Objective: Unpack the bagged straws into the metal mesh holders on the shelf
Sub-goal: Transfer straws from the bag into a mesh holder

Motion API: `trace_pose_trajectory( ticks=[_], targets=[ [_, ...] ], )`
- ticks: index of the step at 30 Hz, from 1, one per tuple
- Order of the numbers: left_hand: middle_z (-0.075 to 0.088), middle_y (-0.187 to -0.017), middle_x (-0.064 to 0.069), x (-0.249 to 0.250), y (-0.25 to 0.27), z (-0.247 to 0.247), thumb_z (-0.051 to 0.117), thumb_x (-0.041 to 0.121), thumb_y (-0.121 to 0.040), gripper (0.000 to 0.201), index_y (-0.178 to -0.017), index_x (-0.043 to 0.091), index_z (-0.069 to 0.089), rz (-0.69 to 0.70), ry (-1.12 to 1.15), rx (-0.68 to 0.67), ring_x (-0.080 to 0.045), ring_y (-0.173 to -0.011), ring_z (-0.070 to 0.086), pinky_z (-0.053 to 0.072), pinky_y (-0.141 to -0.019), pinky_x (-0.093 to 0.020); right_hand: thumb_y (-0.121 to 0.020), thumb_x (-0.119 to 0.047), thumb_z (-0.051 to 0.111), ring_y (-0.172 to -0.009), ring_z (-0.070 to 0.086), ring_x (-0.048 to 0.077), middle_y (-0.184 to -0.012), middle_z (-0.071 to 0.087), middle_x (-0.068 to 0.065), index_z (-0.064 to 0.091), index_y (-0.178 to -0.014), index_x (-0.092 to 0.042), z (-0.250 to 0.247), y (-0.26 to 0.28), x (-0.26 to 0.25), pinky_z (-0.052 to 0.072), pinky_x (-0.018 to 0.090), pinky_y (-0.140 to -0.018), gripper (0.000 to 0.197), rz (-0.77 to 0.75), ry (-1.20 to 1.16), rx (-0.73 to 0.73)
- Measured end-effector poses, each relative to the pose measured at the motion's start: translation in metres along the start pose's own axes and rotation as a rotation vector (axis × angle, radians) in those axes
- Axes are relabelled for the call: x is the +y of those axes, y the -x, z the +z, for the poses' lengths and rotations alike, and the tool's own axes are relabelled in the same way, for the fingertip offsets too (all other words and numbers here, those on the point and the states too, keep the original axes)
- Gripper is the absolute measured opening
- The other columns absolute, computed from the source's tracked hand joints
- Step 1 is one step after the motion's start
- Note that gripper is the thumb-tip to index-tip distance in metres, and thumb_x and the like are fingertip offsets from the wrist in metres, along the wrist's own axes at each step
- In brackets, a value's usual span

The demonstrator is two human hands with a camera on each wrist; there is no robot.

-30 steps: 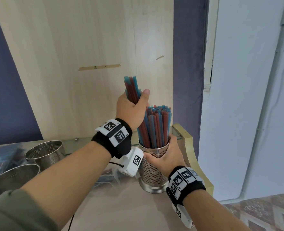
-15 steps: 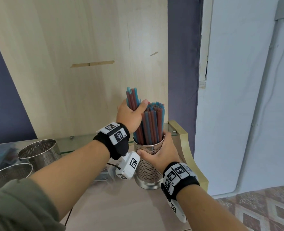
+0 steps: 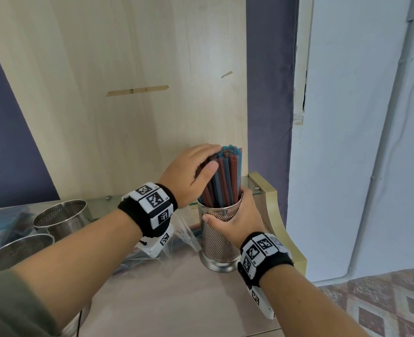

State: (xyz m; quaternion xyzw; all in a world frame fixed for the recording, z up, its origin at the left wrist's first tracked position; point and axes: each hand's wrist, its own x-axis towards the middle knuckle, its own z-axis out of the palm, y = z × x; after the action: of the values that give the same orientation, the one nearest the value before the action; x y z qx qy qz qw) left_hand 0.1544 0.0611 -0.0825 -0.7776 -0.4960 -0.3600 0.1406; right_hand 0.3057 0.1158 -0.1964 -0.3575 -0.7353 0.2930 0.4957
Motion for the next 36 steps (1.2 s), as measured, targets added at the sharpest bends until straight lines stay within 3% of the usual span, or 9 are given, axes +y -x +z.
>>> trace_pose_trajectory(
  ticks=[7,11,14,17,22,25,29,33,36],
  targets=[
    [0.049,-0.143,-0.002,-0.016,0.047,-0.023,0.029,0.069,-0.090,0.078,-0.144,0.013,0.042,-0.234,0.070,0.229,-0.007,-0.130,0.043,0.033,-0.110,-0.028,-0.049,-0.062,0.083,-0.109,0.058,0.008,-0.121,0.056,-0.010,0.035,-0.129,-0.029,-0.001,-0.001,-0.001,0.052,0.027,-0.093,0.099,0.030,-0.015,-0.025],
    [0.030,-0.155,-0.001,-0.038,0.090,-0.021,0.042,0.086,-0.068,0.108,-0.153,0.022,0.021,-0.517,-0.034,-0.041,-0.017,-0.140,0.030,0.027,-0.113,-0.040,-0.052,-0.055,0.087,-0.108,0.059,0.009,-0.120,0.057,-0.010,0.036,-0.130,-0.029,-0.003,-0.001,-0.004,0.051,0.027,-0.093,0.097,0.039,-0.021,-0.030],
    [0.017,-0.161,-0.001,-0.050,0.106,-0.010,0.049,0.096,-0.051,0.129,-0.154,0.031,0.006,-0.565,-0.116,-0.283,-0.024,-0.147,0.016,0.020,-0.118,-0.050,-0.054,-0.052,0.089,-0.105,0.060,0.008,-0.117,0.058,-0.011,0.036,-0.129,-0.028,-0.005,0.000,-0.007,0.050,0.024,-0.090,0.095,0.051,-0.013,-0.039],
    [0.015,-0.162,-0.001,-0.054,0.106,0.005,0.060,0.092,-0.046,0.135,-0.153,0.031,0.005,-0.592,-0.170,-0.382,-0.024,-0.148,0.014,0.020,-0.119,-0.049,-0.056,-0.048,0.090,-0.100,0.060,0.007,-0.113,0.058,-0.013,0.037,-0.128,-0.026,-0.006,0.002,-0.010,0.047,0.020,-0.086,0.092,0.063,-0.001,-0.038],
    [0.050,-0.127,0.002,-0.045,0.102,0.024,0.082,0.068,-0.051,0.100,-0.129,0.028,0.033,-0.640,-0.296,-0.479,-0.020,-0.112,0.049,0.046,-0.094,-0.036,-0.056,-0.048,0.090,-0.096,0.059,0.005,-0.104,0.056,-0.022,0.033,-0.117,-0.035,-0.008,0.002,-0.012,0.045,0.020,-0.083,0.084,0.092,0.003,-0.053],
    [0.057,-0.105,0.001,-0.041,0.101,0.020,0.087,0.043,-0.065,0.075,-0.116,0.029,0.034,-0.695,-0.190,-0.438,-0.015,-0.083,0.056,0.042,-0.065,-0.026,-0.057,-0.047,0.090,-0.096,0.059,0.004,-0.102,0.054,-0.024,0.031,-0.116,-0.037,-0.008,0.002,-0.011,0.044,0.019,-0.083,0.084,0.094,-0.008,-0.061],
    [0.059,-0.117,-0.005,-0.043,0.105,0.004,0.085,0.042,-0.069,0.088,-0.139,0.023,0.036,-0.808,-0.105,-0.328,-0.021,-0.098,0.058,0.048,-0.083,-0.029,-0.058,-0.046,0.090,-0.095,0.059,0.004,-0.105,0.055,-0.021,0.031,-0.117,-0.035,-0.009,0.002,-0.012,0.044,0.018,-0.082,0.084,0.091,-0.010,-0.071],
    [0.050,-0.127,-0.008,-0.043,0.111,-0.007,0.074,0.055,-0.075,0.069,-0.131,0.019,0.056,-0.819,-0.364,-0.459,-0.026,-0.117,0.046,0.042,-0.097,-0.034,-0.058,-0.047,0.089,-0.096,0.060,0.005,-0.106,0.057,-0.018,0.035,-0.123,-0.031,-0.009,0.003,-0.012,0.046,0.022,-0.085,0.086,0.094,-0.011,-0.067],
    [0.040,-0.142,-0.007,-0.042,0.115,-0.011,0.068,0.050,-0.084,0.061,-0.132,0.014,0.057,-0.816,-0.324,-0.399,-0.026,-0.130,0.034,0.033,-0.107,-0.036,-0.058,-0.047,0.090,-0.096,0.060,0.006,-0.106,0.058,-0.018,0.036,-0.125,-0.028,-0.009,0.004,-0.013,0.046,0.022,-0.084,0.088,0.097,-0.018,-0.065]
  ],
)
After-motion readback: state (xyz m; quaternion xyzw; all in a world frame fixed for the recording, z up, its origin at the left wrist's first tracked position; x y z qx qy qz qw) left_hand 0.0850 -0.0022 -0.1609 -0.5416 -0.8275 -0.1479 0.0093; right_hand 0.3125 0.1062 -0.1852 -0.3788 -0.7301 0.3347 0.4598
